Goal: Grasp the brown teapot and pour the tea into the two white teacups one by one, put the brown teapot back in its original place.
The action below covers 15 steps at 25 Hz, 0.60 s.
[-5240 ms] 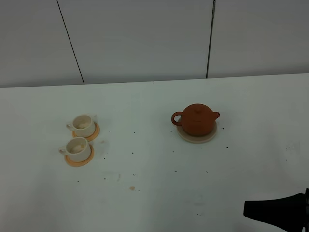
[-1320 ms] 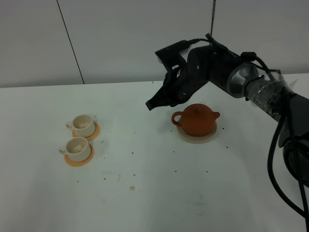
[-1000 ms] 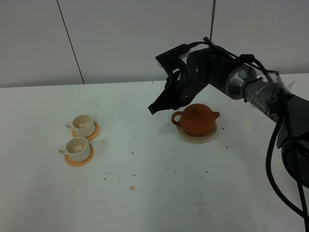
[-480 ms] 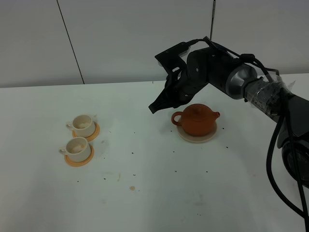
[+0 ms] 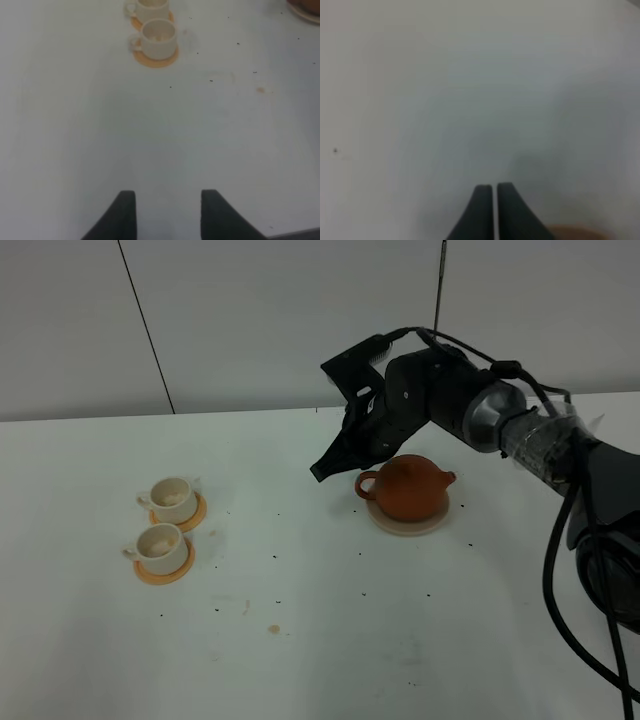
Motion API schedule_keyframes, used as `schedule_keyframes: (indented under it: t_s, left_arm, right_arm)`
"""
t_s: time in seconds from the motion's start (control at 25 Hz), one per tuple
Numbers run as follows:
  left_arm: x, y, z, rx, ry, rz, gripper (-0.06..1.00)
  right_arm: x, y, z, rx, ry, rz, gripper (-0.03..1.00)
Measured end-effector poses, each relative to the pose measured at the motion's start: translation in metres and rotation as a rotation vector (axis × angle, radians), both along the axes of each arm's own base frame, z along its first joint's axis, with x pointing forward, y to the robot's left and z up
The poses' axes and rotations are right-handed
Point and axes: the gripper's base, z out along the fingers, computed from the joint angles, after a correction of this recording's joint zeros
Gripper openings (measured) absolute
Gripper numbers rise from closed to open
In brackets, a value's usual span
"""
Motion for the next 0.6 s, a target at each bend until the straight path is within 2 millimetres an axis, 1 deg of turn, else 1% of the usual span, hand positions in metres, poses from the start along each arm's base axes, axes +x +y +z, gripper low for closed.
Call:
schedule_keyframes:
  t_s: [0.12, 0.6]
  left_arm:
    - [0.0000, 0.0000, 0.0000, 0.000, 0.000, 0.000, 0.37]
    - [0.0000, 0.0000, 0.0000, 0.000, 0.000, 0.000, 0.37]
  right_arm:
    - [0.0001, 0.0000, -0.0053, -0.007, 0.011, 0.001, 0.01]
    - [-0.0009, -0.0011, -0.0063, -0.025, 0.021, 0.007, 0.01]
